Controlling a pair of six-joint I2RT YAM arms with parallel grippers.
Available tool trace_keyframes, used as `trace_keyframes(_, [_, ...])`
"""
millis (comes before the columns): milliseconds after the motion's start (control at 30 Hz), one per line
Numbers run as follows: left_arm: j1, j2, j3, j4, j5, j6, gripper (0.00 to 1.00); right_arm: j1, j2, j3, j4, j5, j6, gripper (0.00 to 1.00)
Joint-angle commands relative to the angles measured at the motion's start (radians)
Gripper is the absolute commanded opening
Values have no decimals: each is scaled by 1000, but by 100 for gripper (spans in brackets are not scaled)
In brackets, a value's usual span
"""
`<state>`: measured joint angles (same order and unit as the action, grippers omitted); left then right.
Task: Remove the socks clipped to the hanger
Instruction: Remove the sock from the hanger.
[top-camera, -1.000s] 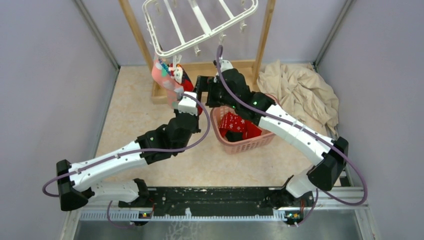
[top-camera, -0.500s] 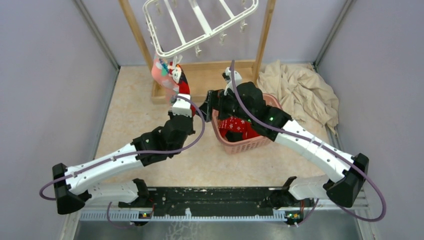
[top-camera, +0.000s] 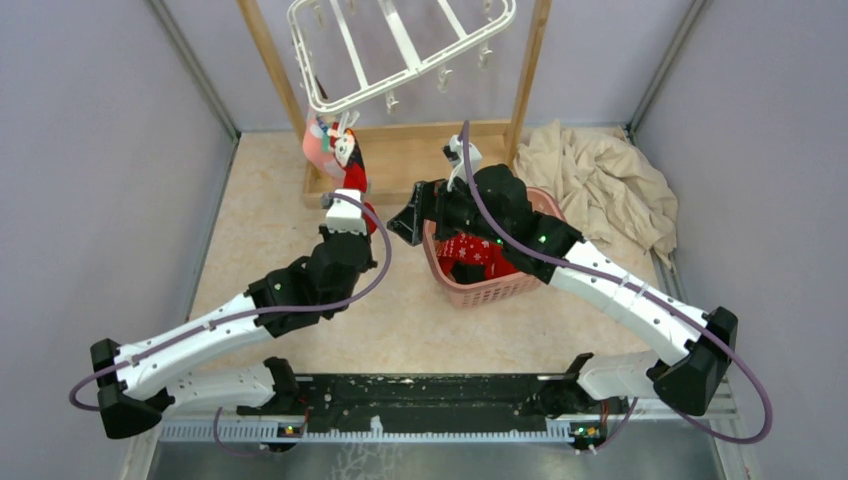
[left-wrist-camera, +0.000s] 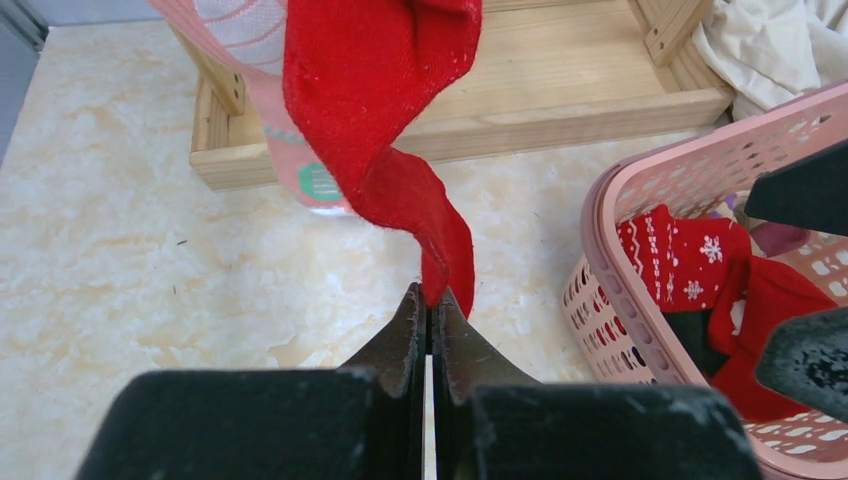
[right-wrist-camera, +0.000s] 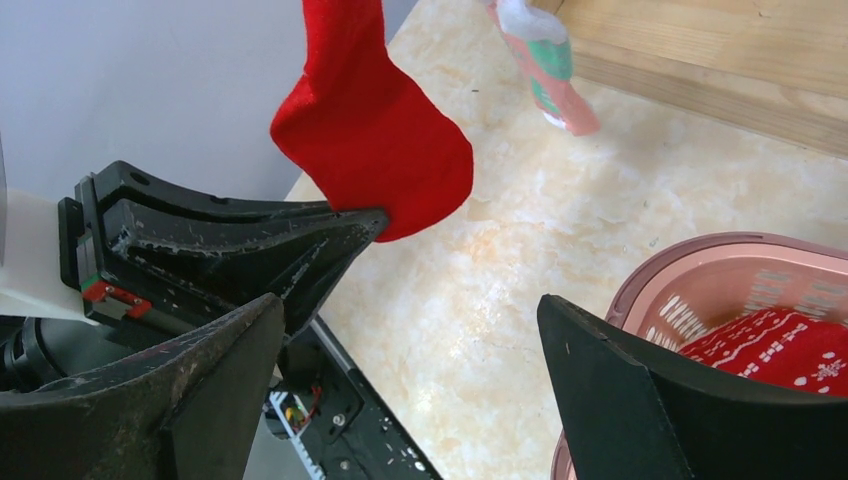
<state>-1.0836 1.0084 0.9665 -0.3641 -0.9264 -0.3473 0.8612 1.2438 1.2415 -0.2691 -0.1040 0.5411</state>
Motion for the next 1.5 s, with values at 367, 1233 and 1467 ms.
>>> trace_keyframes(367, [12, 25, -11, 93, 75, 68, 0, -92, 60, 207, 22, -58, -25, 87])
trace_keyframes(1233, [13, 205, 43, 126, 110, 99, 0, -170, 455, 614, 165, -253, -140, 75])
trace_keyframes(1467, [13, 210, 44, 128, 112, 105, 0, -203, 510, 636, 229, -296, -99, 63])
